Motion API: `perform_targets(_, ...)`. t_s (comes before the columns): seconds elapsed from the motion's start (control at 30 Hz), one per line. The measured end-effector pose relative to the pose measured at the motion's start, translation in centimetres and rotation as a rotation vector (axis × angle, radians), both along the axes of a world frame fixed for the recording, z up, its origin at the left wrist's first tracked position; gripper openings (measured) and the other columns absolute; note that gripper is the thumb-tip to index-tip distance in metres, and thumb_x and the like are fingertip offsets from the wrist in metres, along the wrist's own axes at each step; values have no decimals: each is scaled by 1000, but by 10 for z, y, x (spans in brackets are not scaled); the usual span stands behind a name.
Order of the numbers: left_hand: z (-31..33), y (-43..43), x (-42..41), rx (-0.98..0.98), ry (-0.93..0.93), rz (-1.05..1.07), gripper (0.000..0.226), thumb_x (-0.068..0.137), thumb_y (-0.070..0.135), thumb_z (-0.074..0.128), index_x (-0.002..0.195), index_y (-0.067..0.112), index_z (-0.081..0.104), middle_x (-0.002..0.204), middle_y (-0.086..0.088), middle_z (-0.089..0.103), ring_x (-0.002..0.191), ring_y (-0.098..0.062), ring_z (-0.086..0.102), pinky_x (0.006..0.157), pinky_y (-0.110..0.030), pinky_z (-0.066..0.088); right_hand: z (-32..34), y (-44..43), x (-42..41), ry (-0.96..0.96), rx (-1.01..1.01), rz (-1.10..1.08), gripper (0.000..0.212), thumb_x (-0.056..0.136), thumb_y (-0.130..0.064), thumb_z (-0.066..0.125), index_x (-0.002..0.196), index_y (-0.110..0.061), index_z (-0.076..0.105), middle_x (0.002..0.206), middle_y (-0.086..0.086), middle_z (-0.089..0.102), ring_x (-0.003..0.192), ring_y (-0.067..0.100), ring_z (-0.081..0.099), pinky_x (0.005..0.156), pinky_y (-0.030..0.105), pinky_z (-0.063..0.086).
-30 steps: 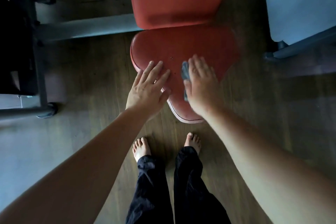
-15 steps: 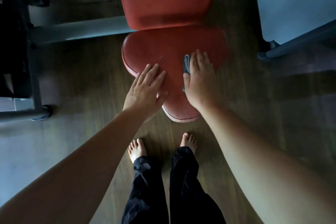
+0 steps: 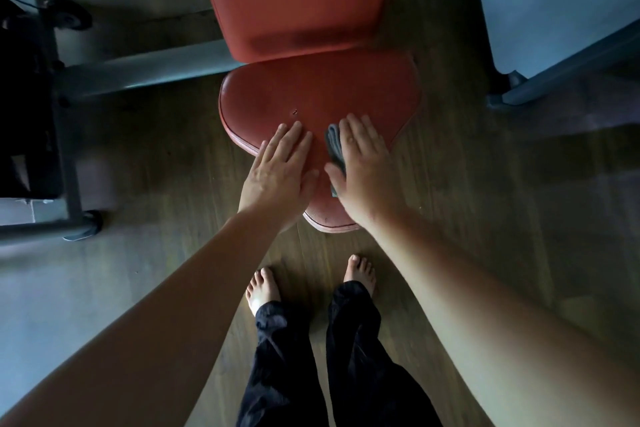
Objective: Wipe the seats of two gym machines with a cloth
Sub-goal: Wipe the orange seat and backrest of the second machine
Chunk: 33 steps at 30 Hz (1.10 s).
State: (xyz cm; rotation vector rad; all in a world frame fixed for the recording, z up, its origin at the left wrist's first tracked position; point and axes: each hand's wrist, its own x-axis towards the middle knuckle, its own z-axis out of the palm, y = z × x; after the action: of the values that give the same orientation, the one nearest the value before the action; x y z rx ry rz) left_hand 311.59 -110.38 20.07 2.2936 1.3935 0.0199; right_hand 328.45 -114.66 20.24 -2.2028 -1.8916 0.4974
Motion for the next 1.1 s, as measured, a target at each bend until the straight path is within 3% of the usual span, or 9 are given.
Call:
perform_targets(0.37, 21, -17, 15, -23, 104, -58, 66, 103, 47, 43, 162, 25, 25, 172, 2, 18, 160, -20, 6, 130, -42, 11, 10, 23, 30, 130, 54, 87, 53, 96, -9, 60, 147, -3, 47, 151, 14, 49, 144, 31, 40, 121, 38, 31)
perform_targets(0.57, 43, -43, 11, -8, 116, -73, 66, 101, 41, 51, 161, 28, 27, 171, 2, 21, 159, -20, 12, 129, -41, 15, 46, -13, 41, 168, 90, 59, 51, 97, -11, 59, 147, -7, 49, 149, 9, 54, 138, 24, 48, 116, 29, 33)
perform_targets(0.7, 58, -61, 8, 21, 79, -48, 65, 101, 40, 51, 161, 29, 28, 170, 4, 23, 158, -18, 14, 128, -42, 18, 64, -44, 40, 230, 137, 35, 39, 94, -8, 61, 133, -9, 59, 132, 5, 65, 120, 22, 61, 99, 24, 44)
perform_targets(0.77, 56, -64, 10, 32, 63, -47, 65, 101, 39, 52, 161, 28, 30, 169, 4, 25, 158, -19, 15, 127, -42, 18, 61, -48, 39, 265, 138, 8, 40, 95, -8, 60, 135, -11, 58, 133, 3, 64, 119, 18, 62, 95, 14, 41)
perform_targets(0.87, 42, -59, 19, 66, 50, -50, 66, 101, 42, 52, 161, 27, 30, 169, 3, 26, 158, -20, 17, 128, -43, 18, 44, -51, 44, 319, 191, -27, 44, 96, -9, 60, 139, -12, 56, 135, 3, 63, 120, 16, 61, 102, 16, 44)
perform_targets(0.93, 30, -50, 27, 106, 22, -36, 65, 101, 45, 50, 160, 27, 31, 169, 4, 27, 158, -20, 17, 128, -45, 18, 30, -52, 50, 381, 246, -60, 38, 95, -6, 59, 132, -12, 60, 128, 0, 65, 109, 12, 65, 89, 7, 47)
perform_targets(1.1, 3, -36, 52, 201, -18, -85, 64, 100, 52, 48, 159, 30, 34, 168, 6, 28, 157, -20, 18, 127, -46, 20, -23, -60, 67, 452, 446, -140, 47, 95, -12, 60, 141, -12, 55, 143, 1, 60, 131, 12, 54, 109, 10, 33)
